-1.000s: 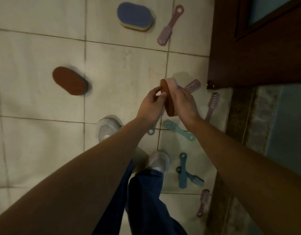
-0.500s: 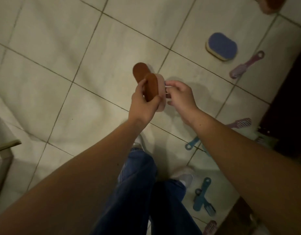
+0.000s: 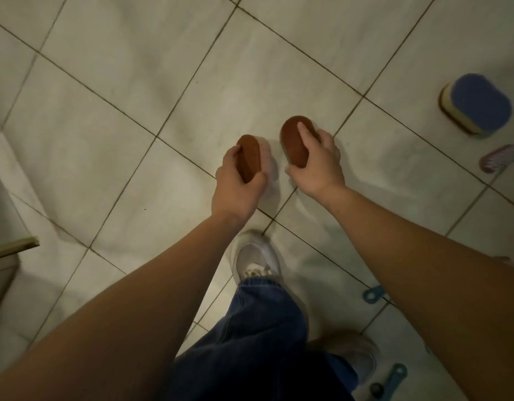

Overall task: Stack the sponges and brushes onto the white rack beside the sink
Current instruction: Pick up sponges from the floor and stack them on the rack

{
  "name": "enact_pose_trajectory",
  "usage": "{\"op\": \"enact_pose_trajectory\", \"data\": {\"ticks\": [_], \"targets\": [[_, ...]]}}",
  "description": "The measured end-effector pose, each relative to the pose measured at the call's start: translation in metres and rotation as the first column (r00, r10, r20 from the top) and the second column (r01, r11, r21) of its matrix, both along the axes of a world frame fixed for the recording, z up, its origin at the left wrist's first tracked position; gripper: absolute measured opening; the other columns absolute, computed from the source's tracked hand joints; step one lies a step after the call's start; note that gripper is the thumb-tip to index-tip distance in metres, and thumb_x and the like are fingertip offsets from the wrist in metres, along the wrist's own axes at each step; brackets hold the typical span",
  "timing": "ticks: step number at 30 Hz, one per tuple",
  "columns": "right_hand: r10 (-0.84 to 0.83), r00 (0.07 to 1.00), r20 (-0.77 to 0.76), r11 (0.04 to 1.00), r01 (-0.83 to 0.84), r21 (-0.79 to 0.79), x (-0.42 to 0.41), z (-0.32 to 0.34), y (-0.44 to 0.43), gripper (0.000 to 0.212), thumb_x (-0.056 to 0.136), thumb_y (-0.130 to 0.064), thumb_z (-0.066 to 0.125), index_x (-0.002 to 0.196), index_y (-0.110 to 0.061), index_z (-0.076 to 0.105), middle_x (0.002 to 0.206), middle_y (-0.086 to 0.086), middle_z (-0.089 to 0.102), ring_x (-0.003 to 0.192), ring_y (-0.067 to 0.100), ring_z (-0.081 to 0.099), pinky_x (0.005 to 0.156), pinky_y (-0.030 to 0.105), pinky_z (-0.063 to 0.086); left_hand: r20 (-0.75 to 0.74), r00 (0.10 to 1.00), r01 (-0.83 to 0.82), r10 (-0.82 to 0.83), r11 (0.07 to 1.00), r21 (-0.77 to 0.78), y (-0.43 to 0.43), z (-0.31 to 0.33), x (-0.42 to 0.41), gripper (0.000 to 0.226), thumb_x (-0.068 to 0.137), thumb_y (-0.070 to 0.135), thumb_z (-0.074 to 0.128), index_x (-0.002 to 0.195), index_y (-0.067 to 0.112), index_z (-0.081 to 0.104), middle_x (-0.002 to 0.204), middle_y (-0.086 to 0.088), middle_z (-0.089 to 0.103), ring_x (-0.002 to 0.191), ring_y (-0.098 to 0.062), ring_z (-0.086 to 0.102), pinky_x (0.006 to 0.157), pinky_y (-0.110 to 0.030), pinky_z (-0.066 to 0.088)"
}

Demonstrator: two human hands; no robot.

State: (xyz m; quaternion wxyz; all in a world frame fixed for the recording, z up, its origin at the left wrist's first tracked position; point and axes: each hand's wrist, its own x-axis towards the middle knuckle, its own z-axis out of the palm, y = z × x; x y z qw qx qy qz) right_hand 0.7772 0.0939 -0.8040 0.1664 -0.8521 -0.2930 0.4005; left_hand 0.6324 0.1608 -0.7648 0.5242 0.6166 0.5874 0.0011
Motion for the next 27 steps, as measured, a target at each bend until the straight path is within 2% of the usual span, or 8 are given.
{"op": "enact_pose_trajectory", "data": {"ticks": [3, 7, 9, 12, 15, 17, 22, 27], "targets": [[0.086, 0.994, 0.074, 0.995, -0.082, -0.050, -0.004, -0.009, 0.007, 0.088, 0.085, -0.032, 0.069, 0.153, -0.038, 0.013, 0.160, 0.007, 0.006, 0.141, 0.033, 0.022, 0.113, 0.046, 0.033, 0.004, 1.000, -0.021, 0.021, 1.000, -0.011, 0.007, -0.009, -0.002, 0.077, 0.073, 0.041, 0.059, 0.144, 0.026, 0.032, 0.130, 0.001, 0.050, 0.109, -0.013, 0.053, 0.086, -0.031, 0.052], [0.161, 0.974, 0.158, 0.985, -0.150, -0.080, -0.004, -0.010, 0.012, 0.087, 0.088, -0.028, 0.064, 0.153, -0.039, 0.007, 0.157, 0.010, 0.009, 0.136, 0.035, 0.028, 0.107, 0.045, 0.037, 0.024, 0.998, -0.065, 0.065, 0.997, -0.032, 0.008, -0.011, -0.002, 0.076, 0.073, 0.046, 0.056, 0.143, 0.025, 0.035, 0.129, 0.003, 0.051, 0.108, -0.012, 0.054, 0.086, -0.030, 0.052], [0.116, 0.990, 0.081, 0.991, -0.109, -0.076, -0.005, -0.002, 0.012, 0.081, 0.090, -0.031, 0.059, 0.153, -0.038, 0.008, 0.155, 0.012, 0.013, 0.134, 0.035, 0.032, 0.109, 0.045, 0.036, 0.020, 0.994, -0.104, 0.105, 0.994, -0.047, 0.008, -0.005, -0.003, 0.071, 0.074, 0.045, 0.054, 0.141, 0.025, 0.037, 0.124, 0.005, 0.053, 0.102, -0.007, 0.056, 0.084, -0.029, 0.051], [-0.125, 0.980, -0.154, 0.991, 0.117, -0.061, -0.013, 0.029, 0.010, 0.068, 0.094, -0.035, 0.049, 0.152, -0.041, 0.015, 0.150, 0.011, 0.024, 0.127, 0.031, 0.043, 0.110, 0.041, 0.037, -0.020, 0.982, -0.189, 0.188, 0.979, -0.080, 0.006, 0.016, -0.006, 0.058, 0.081, 0.044, 0.050, 0.135, 0.024, 0.043, 0.107, 0.010, 0.058, 0.091, -0.001, 0.056, 0.076, -0.027, 0.050], [-0.330, 0.886, -0.327, 0.942, 0.331, -0.054, -0.024, 0.082, 0.005, 0.057, 0.096, -0.035, 0.042, 0.150, -0.041, 0.025, 0.149, 0.006, 0.037, 0.126, 0.025, 0.047, 0.110, 0.041, 0.038, -0.076, 0.976, -0.211, 0.204, 0.973, -0.094, 0.000, 0.057, -0.006, 0.045, 0.091, 0.040, 0.044, 0.131, 0.020, 0.048, 0.091, 0.022, 0.051, 0.084, 0.001, 0.053, 0.072, -0.027, 0.048], [-0.394, 0.823, -0.410, 0.911, 0.408, -0.057, -0.029, 0.125, 0.003, 0.053, 0.098, -0.032, 0.039, 0.150, -0.038, 0.030, 0.149, 0.001, 0.042, 0.128, 0.021, 0.047, 0.109, 0.043, 0.041, -0.091, 0.976, -0.208, 0.198, 0.972, -0.106, -0.001, 0.093, -0.004, 0.042, 0.094, 0.038, 0.040, 0.129, 0.018, 0.050, 0.089, 0.021, 0.050, 0.081, -0.002, 0.053, 0.074, -0.032, 0.051], [-0.392, 0.794, -0.464, 0.904, 0.425, -0.037, -0.024, 0.246, 0.003, 0.051, 0.100, -0.029, 0.038, 0.149, -0.037, 0.031, 0.146, -0.004, 0.045, 0.125, 0.017, 0.049, 0.106, 0.042, 0.045, -0.077, 0.974, -0.223, 0.215, 0.967, -0.122, 0.000, 0.198, 0.009, 0.039, 0.095, 0.038, 0.036, 0.122, 0.016, 0.054, 0.087, 0.013, 0.053, 0.082, -0.016, 0.057, 0.078, -0.038, 0.051], [-0.337, 0.811, -0.479, 0.919, 0.393, 0.019, -0.016, 0.365, 0.007, 0.052, 0.099, -0.028, 0.040, 0.149, -0.037, 0.032, 0.144, -0.006, 0.047, 0.123, 0.015, 0.051, 0.104, 0.039, 0.046, 0.000, 0.968, -0.249, 0.252, 0.957, -0.146, 0.004, 0.312, 0.016, 0.038, 0.096, 0.036, 0.039, 0.124, 0.015, 0.053, 0.093, 0.007, 0.054, 0.086, -0.015, 0.056, 0.085, -0.042, 0.052]]}}
